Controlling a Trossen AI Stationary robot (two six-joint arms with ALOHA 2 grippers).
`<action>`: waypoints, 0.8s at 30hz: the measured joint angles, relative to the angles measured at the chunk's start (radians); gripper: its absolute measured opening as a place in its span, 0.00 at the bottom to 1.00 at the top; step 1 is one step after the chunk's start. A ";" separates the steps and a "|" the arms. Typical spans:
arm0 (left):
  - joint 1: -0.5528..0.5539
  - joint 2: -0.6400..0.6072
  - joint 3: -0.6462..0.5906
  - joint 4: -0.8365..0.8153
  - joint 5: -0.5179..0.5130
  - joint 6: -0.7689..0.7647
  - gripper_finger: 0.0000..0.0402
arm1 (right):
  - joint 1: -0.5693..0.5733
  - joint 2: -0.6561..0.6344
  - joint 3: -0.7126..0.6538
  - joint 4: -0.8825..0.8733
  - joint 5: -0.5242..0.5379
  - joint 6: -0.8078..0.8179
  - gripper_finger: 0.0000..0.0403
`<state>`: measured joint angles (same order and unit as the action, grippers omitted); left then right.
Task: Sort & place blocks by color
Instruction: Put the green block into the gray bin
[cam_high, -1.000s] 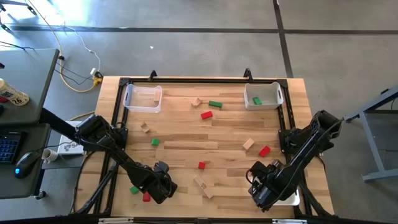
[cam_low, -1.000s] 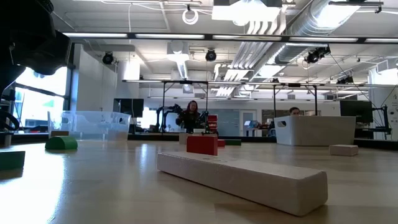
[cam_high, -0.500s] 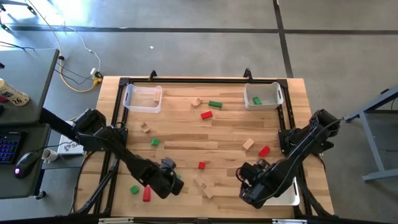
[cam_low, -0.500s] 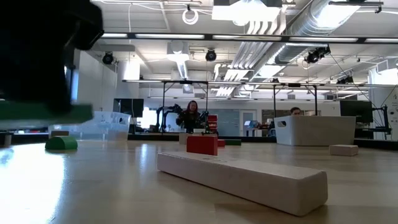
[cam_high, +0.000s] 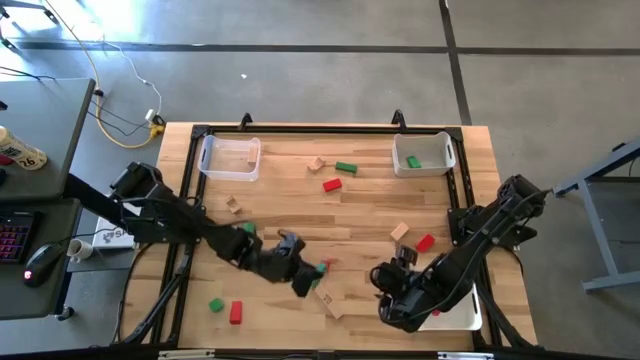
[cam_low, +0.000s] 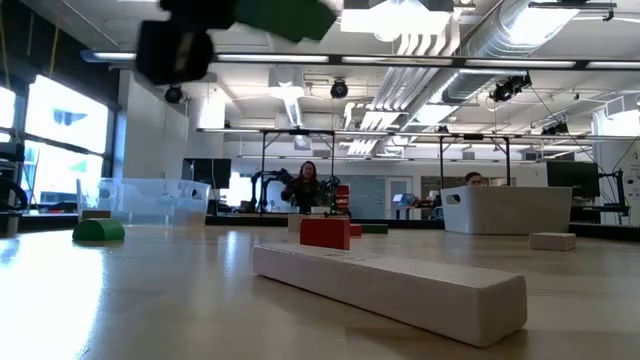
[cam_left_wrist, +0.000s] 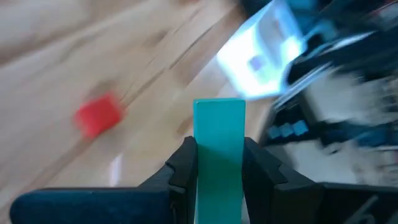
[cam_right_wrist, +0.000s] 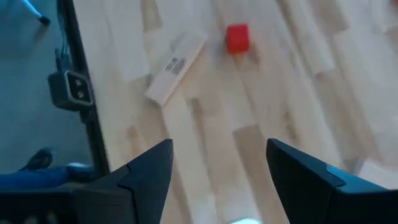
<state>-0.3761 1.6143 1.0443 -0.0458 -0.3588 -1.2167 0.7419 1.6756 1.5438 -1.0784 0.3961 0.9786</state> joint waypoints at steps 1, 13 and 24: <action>0.013 -0.011 0.000 0.020 -0.002 0.018 0.16 | -0.003 0.000 0.011 -0.013 0.015 -0.013 0.61; 0.168 -0.078 0.000 0.288 0.062 0.235 0.16 | -0.030 -0.002 0.144 -0.172 0.229 -0.103 0.61; 0.273 -0.078 0.001 0.574 0.180 0.449 0.16 | -0.111 -0.002 0.326 -0.219 0.306 -0.329 0.61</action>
<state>-0.1027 1.5360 1.0454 0.5278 -0.1790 -0.7677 0.6309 1.6741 1.8694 -1.2976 0.7022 0.6495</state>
